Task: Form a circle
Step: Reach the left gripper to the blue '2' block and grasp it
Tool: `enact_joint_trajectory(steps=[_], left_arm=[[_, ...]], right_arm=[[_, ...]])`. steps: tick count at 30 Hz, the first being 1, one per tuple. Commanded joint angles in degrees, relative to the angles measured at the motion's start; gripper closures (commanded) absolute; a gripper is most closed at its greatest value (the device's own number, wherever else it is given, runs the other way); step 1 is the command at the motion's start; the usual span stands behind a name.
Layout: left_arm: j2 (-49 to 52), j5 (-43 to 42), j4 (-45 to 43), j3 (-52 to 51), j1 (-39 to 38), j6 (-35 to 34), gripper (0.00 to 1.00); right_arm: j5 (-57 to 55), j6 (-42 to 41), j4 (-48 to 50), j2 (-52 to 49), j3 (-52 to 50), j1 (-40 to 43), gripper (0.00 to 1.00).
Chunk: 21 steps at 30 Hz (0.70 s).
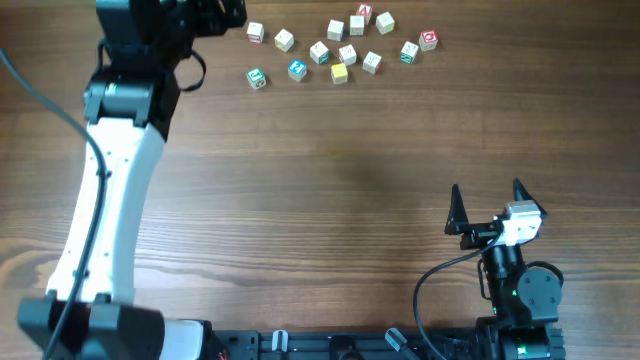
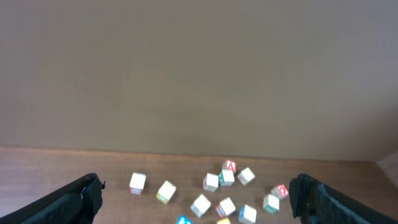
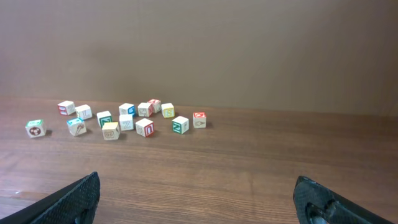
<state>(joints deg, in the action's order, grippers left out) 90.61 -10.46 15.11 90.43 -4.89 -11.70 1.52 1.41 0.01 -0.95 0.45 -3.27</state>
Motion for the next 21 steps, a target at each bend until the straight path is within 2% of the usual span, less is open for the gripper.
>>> enact_joint_trajectory(steps=[1, 4, 8, 13, 21], left_arm=[[4.2, -1.4, -3.9, 2.3, -0.4, 2.4, 0.0], [7.7, -2.2, -7.3, 2.3, -1.2, 2.9, 0.0], [12.7, -2.2, -10.4, 2.3, -3.5, 6.9, 0.0], [19.4, -2.2, -10.6, 2.3, -7.4, 15.9, 0.0], [28.7, -2.1, -9.0, 2.3, -9.6, 16.0, 0.0]], right_arm=[[1.1, -0.1, 0.1, 0.5, -0.2, 0.2, 0.0], [1.1, -0.1, 0.1, 0.5, -0.2, 0.2, 0.0], [1.1, -0.1, 0.1, 0.5, -0.2, 0.2, 0.0], [1.1, -0.1, 0.1, 0.5, -0.2, 0.2, 0.0], [1.1, -0.1, 0.1, 0.5, -0.2, 0.2, 0.0]])
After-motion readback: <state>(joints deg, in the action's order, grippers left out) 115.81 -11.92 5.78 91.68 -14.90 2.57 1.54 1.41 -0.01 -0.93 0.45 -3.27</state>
